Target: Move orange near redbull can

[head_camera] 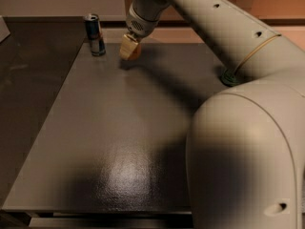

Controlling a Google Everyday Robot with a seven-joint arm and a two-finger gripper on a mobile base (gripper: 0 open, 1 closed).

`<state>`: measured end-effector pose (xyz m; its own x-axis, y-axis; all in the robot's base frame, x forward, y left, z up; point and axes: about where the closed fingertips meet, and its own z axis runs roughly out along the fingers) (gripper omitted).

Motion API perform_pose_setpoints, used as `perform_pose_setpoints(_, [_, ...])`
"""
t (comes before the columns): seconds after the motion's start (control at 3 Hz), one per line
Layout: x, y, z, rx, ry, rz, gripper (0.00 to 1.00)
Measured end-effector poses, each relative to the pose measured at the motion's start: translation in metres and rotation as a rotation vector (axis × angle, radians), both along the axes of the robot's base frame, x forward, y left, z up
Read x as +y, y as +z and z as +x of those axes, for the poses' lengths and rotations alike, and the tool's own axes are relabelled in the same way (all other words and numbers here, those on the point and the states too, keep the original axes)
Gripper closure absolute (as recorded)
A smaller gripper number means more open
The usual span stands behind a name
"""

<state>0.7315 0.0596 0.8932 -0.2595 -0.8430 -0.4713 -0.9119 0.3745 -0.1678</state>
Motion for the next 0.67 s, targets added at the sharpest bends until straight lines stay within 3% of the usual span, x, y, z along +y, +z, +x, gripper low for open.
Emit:
perform_pose_setpoints(0.33, [0.017, -0.003, 0.016, -0.008, 0.001, -0.002, 1.00])
perform_pose_setpoints(0.67, [0.030, -0.006, 0.028, -0.010, 0.013, 0.000, 0.82])
